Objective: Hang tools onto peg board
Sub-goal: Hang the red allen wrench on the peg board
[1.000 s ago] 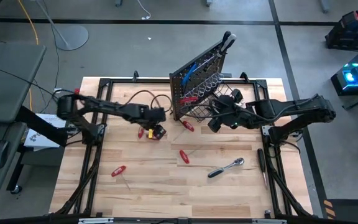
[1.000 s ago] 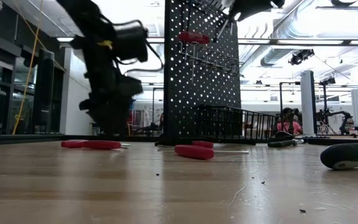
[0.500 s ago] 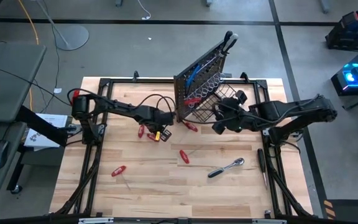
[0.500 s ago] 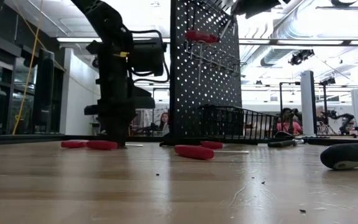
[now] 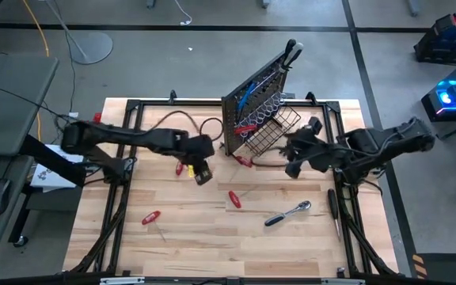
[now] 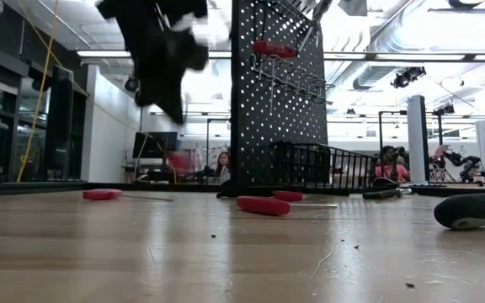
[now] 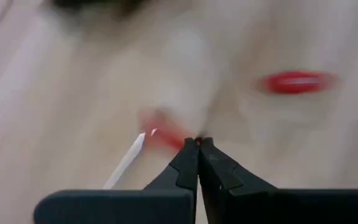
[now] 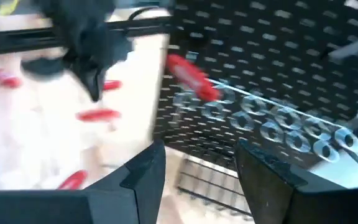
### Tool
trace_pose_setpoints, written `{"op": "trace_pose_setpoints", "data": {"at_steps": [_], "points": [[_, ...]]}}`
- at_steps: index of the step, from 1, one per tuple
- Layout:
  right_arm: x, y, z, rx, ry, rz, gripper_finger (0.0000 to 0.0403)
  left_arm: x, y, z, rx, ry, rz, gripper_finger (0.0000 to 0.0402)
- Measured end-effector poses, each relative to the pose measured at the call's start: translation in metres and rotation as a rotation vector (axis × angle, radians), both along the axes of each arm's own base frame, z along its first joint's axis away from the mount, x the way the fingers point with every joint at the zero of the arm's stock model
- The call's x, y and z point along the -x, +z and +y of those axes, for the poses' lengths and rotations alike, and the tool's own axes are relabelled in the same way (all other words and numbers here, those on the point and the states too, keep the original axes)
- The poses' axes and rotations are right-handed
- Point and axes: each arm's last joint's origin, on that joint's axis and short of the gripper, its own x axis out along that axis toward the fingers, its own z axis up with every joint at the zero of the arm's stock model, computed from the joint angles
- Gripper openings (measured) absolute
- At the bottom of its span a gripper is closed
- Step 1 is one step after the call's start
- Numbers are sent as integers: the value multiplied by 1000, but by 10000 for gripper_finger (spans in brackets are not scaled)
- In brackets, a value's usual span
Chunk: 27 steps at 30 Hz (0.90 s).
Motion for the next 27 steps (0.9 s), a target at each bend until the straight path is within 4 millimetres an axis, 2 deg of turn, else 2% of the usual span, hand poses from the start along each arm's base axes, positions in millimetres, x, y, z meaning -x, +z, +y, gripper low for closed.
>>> {"op": "trace_pose_setpoints", "data": {"at_steps": [2,4,7,10,15,19,22,27], "points": [[0,2,8,-4,90,2,185,4,18,-12,39,-99,-90,0],[-4,4,18,6,201,-7,185,11,28,-23,93,-171,-119,0],[-16,0,33,79,355,22,185,17,40,-32,201,-159,-171,0],[-27,-7,41,107,391,44,185,19,51,-35,229,-137,-234,0],[-42,-21,45,-50,271,28,185,18,44,-41,168,-154,-194,0],[-45,-46,46,-253,112,140,185,12,32,-48,129,-206,-156,0],[-45,-67,48,-344,-33,263,185,6,25,-55,70,-266,-151,0],[-38,-89,51,-473,-309,386,185,-10,6,-59,40,-334,-246,0]]}}
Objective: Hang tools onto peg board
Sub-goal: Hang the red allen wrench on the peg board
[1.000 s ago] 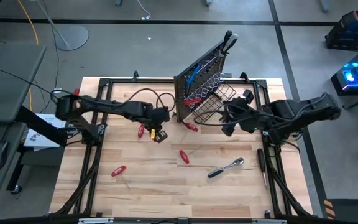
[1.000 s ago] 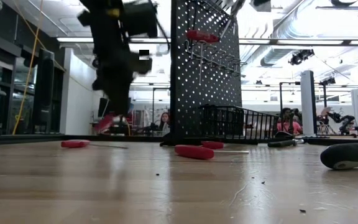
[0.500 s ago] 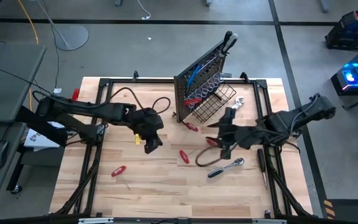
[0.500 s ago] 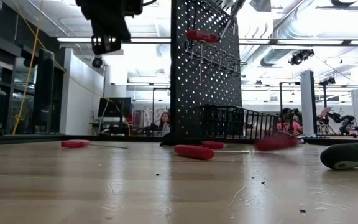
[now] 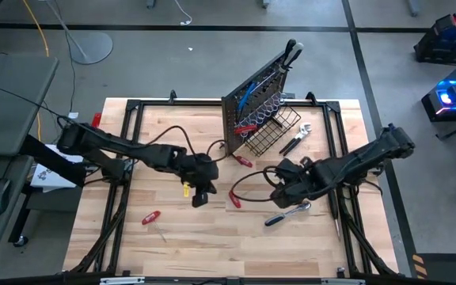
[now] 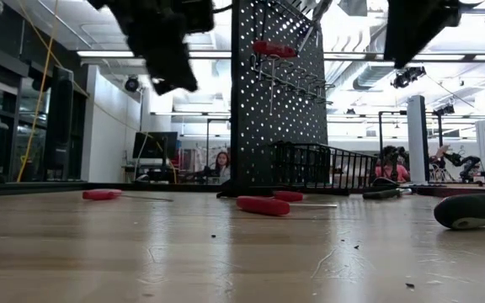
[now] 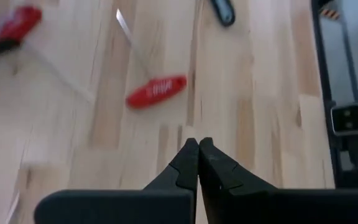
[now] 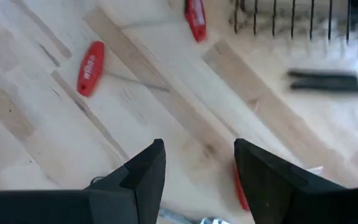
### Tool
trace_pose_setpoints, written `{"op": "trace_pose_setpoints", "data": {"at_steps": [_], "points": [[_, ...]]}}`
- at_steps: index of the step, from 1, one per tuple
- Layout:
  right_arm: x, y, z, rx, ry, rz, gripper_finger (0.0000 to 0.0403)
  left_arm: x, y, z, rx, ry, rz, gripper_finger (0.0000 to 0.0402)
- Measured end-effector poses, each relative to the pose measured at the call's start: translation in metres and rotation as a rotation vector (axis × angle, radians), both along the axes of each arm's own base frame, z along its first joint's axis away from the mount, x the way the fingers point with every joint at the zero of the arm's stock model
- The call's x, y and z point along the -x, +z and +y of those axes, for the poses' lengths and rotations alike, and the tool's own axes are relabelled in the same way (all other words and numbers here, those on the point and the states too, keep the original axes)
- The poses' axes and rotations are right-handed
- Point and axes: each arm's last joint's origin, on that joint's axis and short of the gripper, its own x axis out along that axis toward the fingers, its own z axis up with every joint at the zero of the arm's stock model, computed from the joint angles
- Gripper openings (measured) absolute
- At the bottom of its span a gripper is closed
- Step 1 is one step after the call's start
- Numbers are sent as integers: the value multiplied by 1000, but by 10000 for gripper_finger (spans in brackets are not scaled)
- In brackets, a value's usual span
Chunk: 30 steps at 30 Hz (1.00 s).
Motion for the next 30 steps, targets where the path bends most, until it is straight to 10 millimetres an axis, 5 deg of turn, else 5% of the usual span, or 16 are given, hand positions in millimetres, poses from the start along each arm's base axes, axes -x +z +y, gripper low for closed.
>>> {"op": "trace_pose_setpoints", "data": {"at_steps": [5,13,22,30], "points": [[2,-9,6,-49,-93,-14,185,-27,-20,5,-35,-29,-111,0],[10,-18,16,-103,-222,-30,185,-71,-74,0,-29,12,86,10],[15,-18,26,-131,-269,-54,185,-105,-81,-19,-111,50,86,123],[16,-18,26,-117,-264,-54,185,-103,-102,-15,-110,161,219,186]]}}
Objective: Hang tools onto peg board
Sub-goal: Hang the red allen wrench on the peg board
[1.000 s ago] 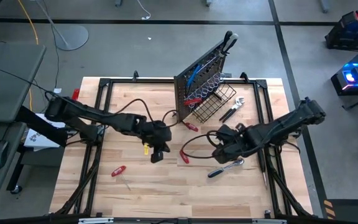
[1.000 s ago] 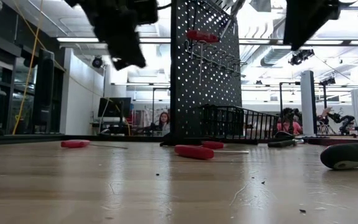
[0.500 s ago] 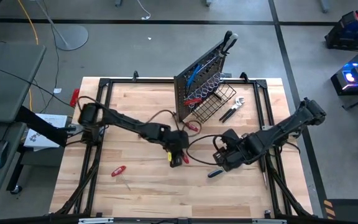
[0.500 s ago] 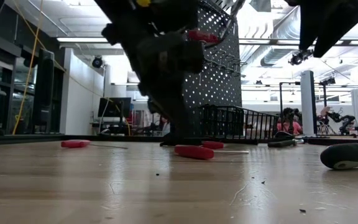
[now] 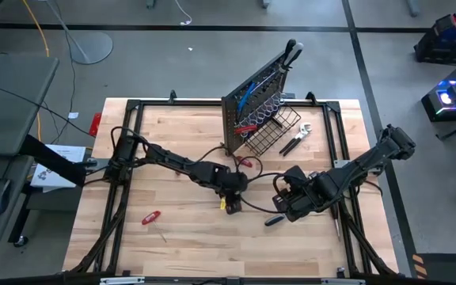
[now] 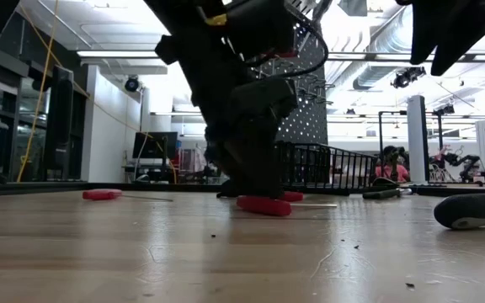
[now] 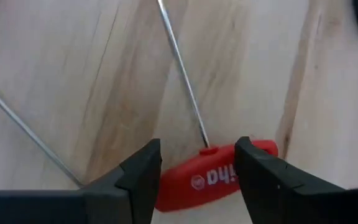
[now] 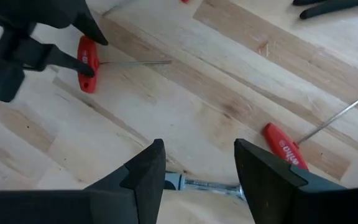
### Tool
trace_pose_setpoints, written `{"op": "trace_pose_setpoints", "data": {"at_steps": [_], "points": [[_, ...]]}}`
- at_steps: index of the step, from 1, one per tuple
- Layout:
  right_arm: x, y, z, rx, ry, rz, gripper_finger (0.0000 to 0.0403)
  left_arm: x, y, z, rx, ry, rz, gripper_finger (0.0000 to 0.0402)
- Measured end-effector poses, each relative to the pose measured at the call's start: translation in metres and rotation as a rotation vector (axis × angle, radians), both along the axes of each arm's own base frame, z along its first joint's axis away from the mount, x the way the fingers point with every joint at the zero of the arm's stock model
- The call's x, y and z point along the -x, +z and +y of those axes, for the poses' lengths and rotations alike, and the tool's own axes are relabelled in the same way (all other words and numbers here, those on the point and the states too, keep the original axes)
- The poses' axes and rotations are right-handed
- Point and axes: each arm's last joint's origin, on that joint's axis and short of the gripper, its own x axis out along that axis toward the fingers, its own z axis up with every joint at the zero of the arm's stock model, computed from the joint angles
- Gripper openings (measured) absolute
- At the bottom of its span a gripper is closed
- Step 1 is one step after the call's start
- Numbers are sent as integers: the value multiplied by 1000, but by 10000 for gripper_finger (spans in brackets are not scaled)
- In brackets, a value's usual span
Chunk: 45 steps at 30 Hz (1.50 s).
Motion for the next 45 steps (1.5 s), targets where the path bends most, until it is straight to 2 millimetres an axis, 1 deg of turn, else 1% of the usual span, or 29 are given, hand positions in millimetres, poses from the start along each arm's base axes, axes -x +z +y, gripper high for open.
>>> {"op": "trace_pose_setpoints", "data": {"at_steps": [4,6,9,13,15,17,18,24,27,30,34,37,40,42,45], "points": [[0,0,-1,25,21,4,185,6,-20,-4,-12,17,120,172],[1,0,-1,25,24,7,185,11,-21,-6,-15,7,171,158],[2,0,1,37,32,6,185,21,-20,-11,-33,-39,262,130],[3,0,1,57,34,12,185,30,-15,-10,-52,-81,323,91],[4,0,1,57,34,14,185,34,-15,-9,-63,-104,363,65],[4,0,1,58,34,13,185,37,-13,-9,-69,-126,390,26],[4,0,1,59,34,14,185,38,-13,-9,-73,-137,399,14],[4,0,0,68,33,17,185,39,-11,-7,-46,-150,402,1],[4,0,0,71,33,20,185,39,-1,-6,-42,-170,360,0],[5,0,-1,79,33,18,185,41,15,-6,-35,-175,306,0],[5,0,-1,84,32,17,185,45,49,-3,-29,-178,199,0],[5,0,-1,86,32,16,185,51,69,0,-34,-185,140,0],[5,0,-1,86,32,16,185,59,94,4,-34,-186,81,0],[5,0,-1,86,32,16,185,69,105,6,-43,-206,101,0],[4,0,-1,87,31,16,185,89,106,8,-53,-245,259,0]]}}
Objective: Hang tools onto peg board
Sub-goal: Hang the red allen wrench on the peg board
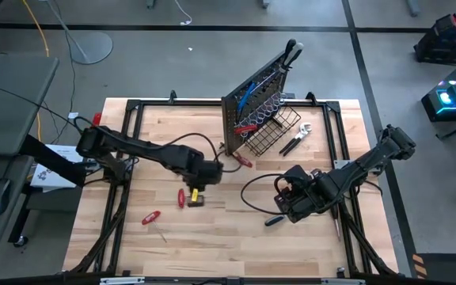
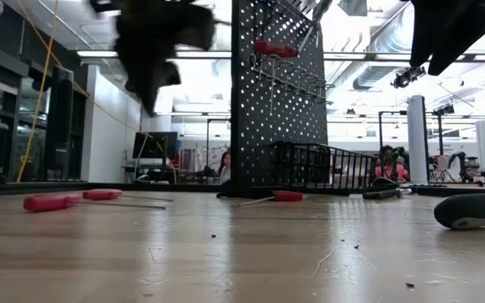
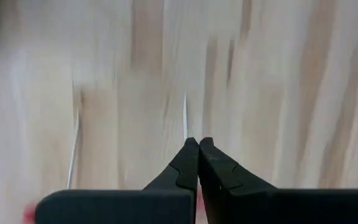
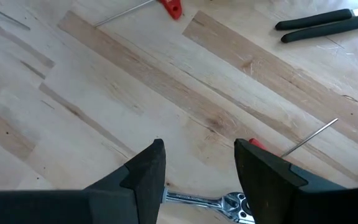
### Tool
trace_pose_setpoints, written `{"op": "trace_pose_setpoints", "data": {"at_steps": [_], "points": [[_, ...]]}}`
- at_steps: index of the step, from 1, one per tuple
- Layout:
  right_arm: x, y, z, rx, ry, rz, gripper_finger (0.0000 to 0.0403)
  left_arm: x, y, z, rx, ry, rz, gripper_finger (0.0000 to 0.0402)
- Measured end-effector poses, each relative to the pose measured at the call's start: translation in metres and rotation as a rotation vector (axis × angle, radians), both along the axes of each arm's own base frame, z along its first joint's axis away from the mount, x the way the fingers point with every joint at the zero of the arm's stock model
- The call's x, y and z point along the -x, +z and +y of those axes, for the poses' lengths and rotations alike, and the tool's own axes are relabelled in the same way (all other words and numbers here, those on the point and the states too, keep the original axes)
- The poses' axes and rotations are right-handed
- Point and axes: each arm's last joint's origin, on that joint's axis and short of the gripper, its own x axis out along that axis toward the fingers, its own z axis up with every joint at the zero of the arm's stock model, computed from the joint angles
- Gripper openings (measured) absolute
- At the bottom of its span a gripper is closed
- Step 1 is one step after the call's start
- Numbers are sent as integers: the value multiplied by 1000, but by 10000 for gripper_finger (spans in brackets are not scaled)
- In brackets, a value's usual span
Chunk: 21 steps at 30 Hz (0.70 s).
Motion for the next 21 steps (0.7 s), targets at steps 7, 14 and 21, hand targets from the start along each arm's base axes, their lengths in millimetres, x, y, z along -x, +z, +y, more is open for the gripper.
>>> {"op": "trace_pose_setpoints", "data": {"at_steps": [7,14,21], "points": [[-1,0,0,5,-2,-7,185,28,-33,1,59,-88,242,3],[-1,0,0,6,-2,-9,185,34,-55,-2,134,-39,240,65],[-1,0,-1,20,1,-15,185,26,-59,-7,79,-51,146,166]]}}
